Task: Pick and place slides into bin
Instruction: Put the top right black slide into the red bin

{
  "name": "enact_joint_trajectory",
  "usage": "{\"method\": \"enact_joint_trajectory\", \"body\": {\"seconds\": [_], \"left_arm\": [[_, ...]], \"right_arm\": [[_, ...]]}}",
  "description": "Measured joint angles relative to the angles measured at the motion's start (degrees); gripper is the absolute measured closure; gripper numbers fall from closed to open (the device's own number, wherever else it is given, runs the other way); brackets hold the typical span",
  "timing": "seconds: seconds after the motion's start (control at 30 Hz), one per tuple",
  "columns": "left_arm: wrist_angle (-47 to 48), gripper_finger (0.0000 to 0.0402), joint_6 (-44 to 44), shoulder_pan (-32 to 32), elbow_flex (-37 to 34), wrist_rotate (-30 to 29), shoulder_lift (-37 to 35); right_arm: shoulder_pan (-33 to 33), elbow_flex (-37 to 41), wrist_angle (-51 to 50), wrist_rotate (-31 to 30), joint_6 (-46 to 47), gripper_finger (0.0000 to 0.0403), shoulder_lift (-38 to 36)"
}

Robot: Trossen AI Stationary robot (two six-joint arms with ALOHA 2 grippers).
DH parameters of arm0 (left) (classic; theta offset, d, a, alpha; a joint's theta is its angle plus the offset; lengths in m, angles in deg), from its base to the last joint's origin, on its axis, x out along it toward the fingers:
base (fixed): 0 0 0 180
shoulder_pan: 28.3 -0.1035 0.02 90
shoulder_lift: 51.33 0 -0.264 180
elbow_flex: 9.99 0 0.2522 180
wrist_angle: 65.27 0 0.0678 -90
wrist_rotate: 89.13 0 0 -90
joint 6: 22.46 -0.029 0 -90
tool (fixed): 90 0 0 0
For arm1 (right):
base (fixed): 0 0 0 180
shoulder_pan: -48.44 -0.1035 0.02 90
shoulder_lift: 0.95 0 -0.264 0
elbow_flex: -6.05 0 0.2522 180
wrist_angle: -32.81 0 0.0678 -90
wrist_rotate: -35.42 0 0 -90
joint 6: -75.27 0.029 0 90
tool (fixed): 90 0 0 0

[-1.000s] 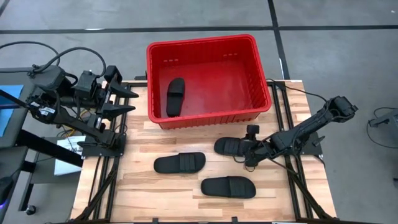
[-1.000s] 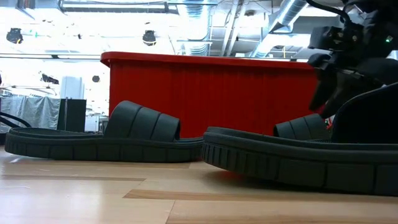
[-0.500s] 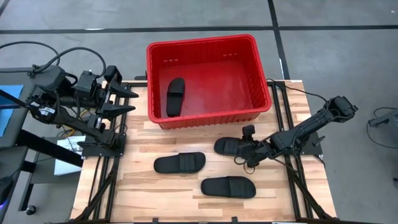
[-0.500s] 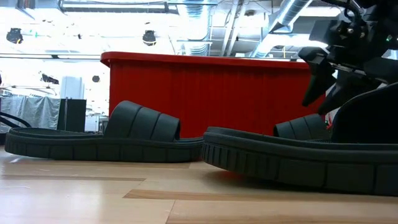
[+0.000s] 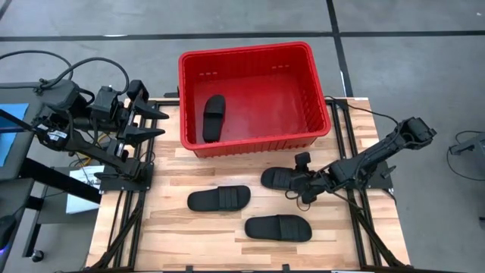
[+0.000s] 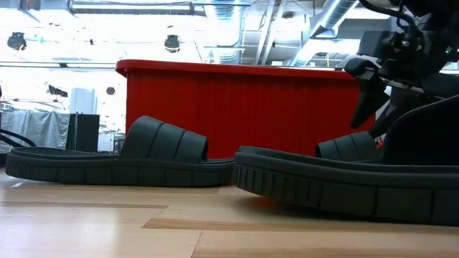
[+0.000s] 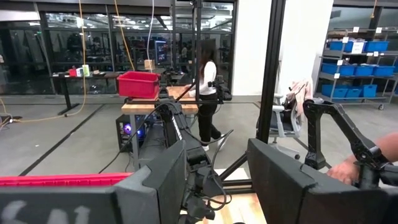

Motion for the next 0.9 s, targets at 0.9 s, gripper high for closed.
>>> {"method": "enact_joint_trajectory", "body": {"seconds": [0.9], "left_arm": [[0.02,0.024,0.04,0.02,0.0,0.0,0.02]], "right_arm": [[6.14,0.04,4.1,3.27,-10.1,0.0239,1.42]]}}
